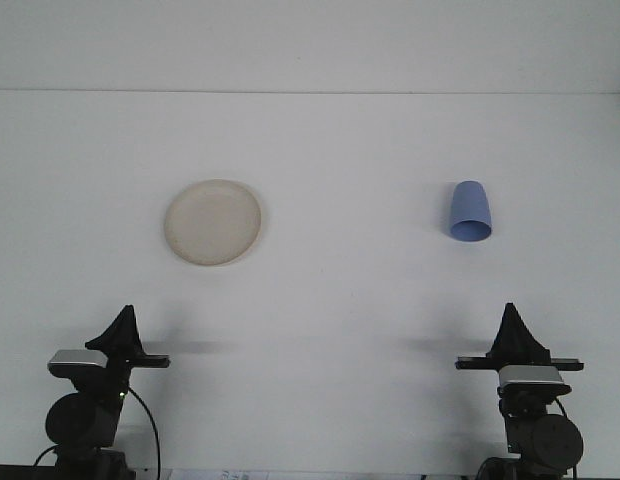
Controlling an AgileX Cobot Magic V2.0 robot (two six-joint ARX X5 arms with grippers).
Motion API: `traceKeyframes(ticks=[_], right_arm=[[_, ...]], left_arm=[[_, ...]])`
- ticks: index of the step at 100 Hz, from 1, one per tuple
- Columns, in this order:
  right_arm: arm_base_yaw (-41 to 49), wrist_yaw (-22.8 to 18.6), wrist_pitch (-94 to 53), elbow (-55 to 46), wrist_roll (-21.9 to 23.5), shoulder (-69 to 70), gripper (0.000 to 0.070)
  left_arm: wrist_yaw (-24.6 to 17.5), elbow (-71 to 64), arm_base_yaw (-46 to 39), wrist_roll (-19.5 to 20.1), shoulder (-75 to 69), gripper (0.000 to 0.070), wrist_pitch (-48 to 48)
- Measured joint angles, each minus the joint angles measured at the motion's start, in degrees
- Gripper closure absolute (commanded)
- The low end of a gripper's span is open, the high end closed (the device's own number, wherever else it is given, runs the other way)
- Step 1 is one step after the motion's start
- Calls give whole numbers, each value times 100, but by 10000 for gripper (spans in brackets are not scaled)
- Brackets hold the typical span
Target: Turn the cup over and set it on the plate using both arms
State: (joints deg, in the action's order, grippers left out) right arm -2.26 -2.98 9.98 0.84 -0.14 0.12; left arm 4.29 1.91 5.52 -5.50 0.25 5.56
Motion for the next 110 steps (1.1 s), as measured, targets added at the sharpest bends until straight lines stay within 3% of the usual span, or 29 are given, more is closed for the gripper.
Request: traceKeyframes(ticks=[32,67,87,92,104,110], right_arm=[[0,0,-125,173,66,15,700],[0,-66,-2208,2347,227,1939,700],[0,-177,-1720,3062,256,3091,700],[0,-177,-1576,3062,256,3259,646],[0,-170,-1493,3062,260,3735,377],[0,-166,-1515,3062,299,4019,352]], left_arm=[[0,0,0,0,0,688,0],[0,0,0,0,0,688,0],[0,0,0,0,0,688,0],[0,0,0,0,0,688,0],[0,0,0,0,0,688,0],[0,0,0,0,0,688,0]])
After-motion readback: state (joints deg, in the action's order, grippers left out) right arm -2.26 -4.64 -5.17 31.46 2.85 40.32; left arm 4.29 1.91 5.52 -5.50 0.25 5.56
